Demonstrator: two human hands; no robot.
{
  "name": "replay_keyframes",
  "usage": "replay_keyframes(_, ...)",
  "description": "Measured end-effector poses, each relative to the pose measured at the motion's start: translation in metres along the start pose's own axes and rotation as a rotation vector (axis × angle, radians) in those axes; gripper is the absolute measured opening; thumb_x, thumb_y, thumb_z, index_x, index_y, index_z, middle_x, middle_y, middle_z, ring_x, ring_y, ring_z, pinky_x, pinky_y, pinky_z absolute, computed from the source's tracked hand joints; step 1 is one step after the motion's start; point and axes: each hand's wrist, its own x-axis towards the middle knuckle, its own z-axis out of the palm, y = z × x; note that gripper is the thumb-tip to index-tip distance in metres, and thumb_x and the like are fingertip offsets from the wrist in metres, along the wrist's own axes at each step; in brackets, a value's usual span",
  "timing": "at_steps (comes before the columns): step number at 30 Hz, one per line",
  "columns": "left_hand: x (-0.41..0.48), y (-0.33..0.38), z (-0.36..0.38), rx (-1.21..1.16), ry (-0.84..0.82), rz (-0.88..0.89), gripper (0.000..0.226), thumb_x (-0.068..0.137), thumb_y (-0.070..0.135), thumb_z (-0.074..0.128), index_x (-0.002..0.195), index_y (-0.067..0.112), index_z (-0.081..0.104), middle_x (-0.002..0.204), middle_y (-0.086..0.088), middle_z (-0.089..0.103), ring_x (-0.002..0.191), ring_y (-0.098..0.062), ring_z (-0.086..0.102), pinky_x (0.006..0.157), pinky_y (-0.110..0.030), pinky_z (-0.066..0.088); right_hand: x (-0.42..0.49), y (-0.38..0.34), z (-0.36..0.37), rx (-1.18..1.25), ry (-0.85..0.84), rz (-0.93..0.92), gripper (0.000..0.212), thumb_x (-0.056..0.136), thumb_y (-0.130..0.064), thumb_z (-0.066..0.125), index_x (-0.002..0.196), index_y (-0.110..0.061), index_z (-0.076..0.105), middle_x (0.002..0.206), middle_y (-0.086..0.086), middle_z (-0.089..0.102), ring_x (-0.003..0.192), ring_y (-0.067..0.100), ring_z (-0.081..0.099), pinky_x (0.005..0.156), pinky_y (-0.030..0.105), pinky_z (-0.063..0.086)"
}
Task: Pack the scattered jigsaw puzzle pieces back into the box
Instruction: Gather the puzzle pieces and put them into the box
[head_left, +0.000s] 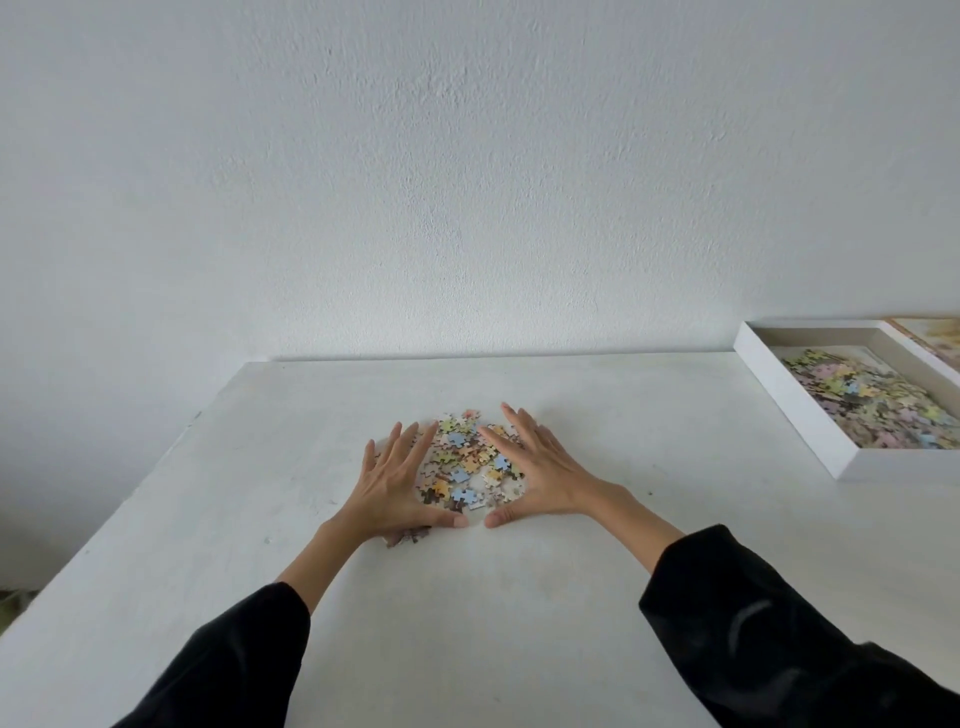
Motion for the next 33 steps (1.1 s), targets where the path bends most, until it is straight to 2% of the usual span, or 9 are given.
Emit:
replay_keyframes(4, 0.0, 0.0, -0.001, 0.041, 0.071, 0.041, 0.135, 0.037, 0.102, 0.021, 0.147, 0.025, 0.009, 0.148, -0.001, 0.019, 0.138, -0.02, 0.017, 0.115, -0.04, 0.004, 0.008, -0.001, -0.001, -0.063, 0.007, -0.034, 0.113, 0.049, -0.089, 0.032, 0.141, -0.042, -0.013, 0.154, 0.001, -0.021, 0.141, 0.021, -0.018, 0.112, 0.04, -0.011)
replay_keyframes(7, -0.001, 0.004, -0.003, 0.014, 0.11, 0.055, 0.126, 0.042, 0.099, 0.019, 0.145, 0.026, 0.021, 0.14, 0.002, 0.028, 0.13, -0.018, 0.026, 0.112, -0.033, 0.014, 0.01, -0.003, -0.002, -0.116, 0.057, -0.06, 0.1, 0.06, -0.084, 0.025, 0.145, -0.036, 0.011, 0.155, 0.0, 0.008, 0.143, 0.022, 0.005, 0.115, 0.042, 0.0)
replay_keyframes(10, 0.0, 0.003, -0.003, -0.028, 0.165, 0.056, 0.106, 0.051, 0.093, 0.029, 0.137, 0.032, 0.038, 0.129, 0.003, 0.039, 0.12, -0.016, 0.034, 0.103, -0.031, 0.025, 0.01, -0.005, -0.003, -0.094, 0.183, -0.047, 0.081, 0.071, -0.078, 0.025, 0.136, -0.03, 0.038, 0.134, 0.002, 0.037, 0.126, 0.021, 0.031, 0.108, 0.041, 0.022)
replay_keyframes(12, 0.0, 0.001, -0.001, -0.083, 0.22, 0.074, 0.081, 0.062, 0.079, 0.04, 0.127, 0.032, 0.05, 0.112, 0.005, 0.048, 0.105, -0.015, 0.041, 0.091, -0.028, 0.032, 0.01, -0.006, -0.002, -0.094, 0.229, -0.021, 0.073, 0.071, -0.071, 0.025, 0.125, -0.027, 0.047, 0.117, 0.0, 0.041, 0.113, 0.018, 0.038, 0.099, 0.037, 0.028)
replay_keyframes(15, -0.002, 0.003, -0.003, -0.161, 0.261, 0.12, 0.056, 0.069, 0.063, 0.048, 0.111, 0.029, 0.061, 0.089, 0.009, 0.052, 0.083, -0.011, 0.045, 0.074, -0.02, 0.035, 0.011, -0.005, 0.0, -0.073, 0.292, -0.028, 0.058, 0.07, -0.065, 0.034, 0.107, -0.025, 0.054, 0.099, -0.005, 0.036, 0.1, 0.015, 0.04, 0.087, 0.032, 0.031)
replay_keyframes(19, -0.005, 0.005, -0.005, -0.155, 0.283, 0.15, 0.037, 0.073, 0.053, 0.051, 0.095, 0.024, 0.061, 0.083, 0.011, 0.054, 0.065, -0.004, 0.045, 0.06, -0.007, 0.032, 0.011, -0.004, 0.002, 0.045, 0.393, -0.091, 0.031, 0.077, -0.042, 0.06, 0.096, -0.018, 0.055, 0.085, -0.003, 0.043, 0.08, 0.015, 0.043, 0.069, 0.026, 0.037)
replay_keyframes(24, -0.004, 0.006, -0.003, -0.102, 0.309, 0.17, 0.035, 0.079, 0.048, 0.047, 0.083, 0.015, 0.058, 0.076, 0.007, 0.056, 0.057, -0.01, 0.042, 0.05, -0.018, 0.032, 0.008, -0.01, 0.0, 0.062, 0.393, -0.121, 0.026, 0.082, -0.029, 0.064, 0.093, -0.01, 0.05, 0.084, 0.0, 0.059, 0.048, 0.012, 0.036, 0.056, 0.027, 0.04)
replay_keyframes(30, -0.003, 0.01, -0.005, -0.242, 0.377, 0.188, 0.015, 0.081, 0.026, 0.065, 0.081, 0.011, 0.061, 0.073, 0.009, 0.05, 0.055, -0.007, 0.039, 0.052, -0.013, 0.031, 0.005, -0.009, -0.006, 0.243, 0.432, -0.086, 0.02, 0.084, -0.024, 0.064, 0.091, -0.017, 0.048, 0.07, -0.005, 0.051, 0.045, 0.013, 0.026, 0.048, 0.024, 0.028)
replay_keyframes(33, -0.002, 0.02, -0.007, -0.322, 0.397, 0.233, 0.021, 0.079, 0.031, 0.063, 0.082, 0.01, 0.063, 0.074, 0.009, 0.051, 0.053, -0.005, 0.039, 0.052, -0.011, 0.033, 0.003, -0.007, -0.017, 0.309, 0.456, -0.084, 0.02, 0.083, -0.027, 0.065, 0.087, -0.026, 0.045, 0.065, 0.011, 0.05, 0.049, 0.027, 0.032, 0.05, 0.026, 0.027)
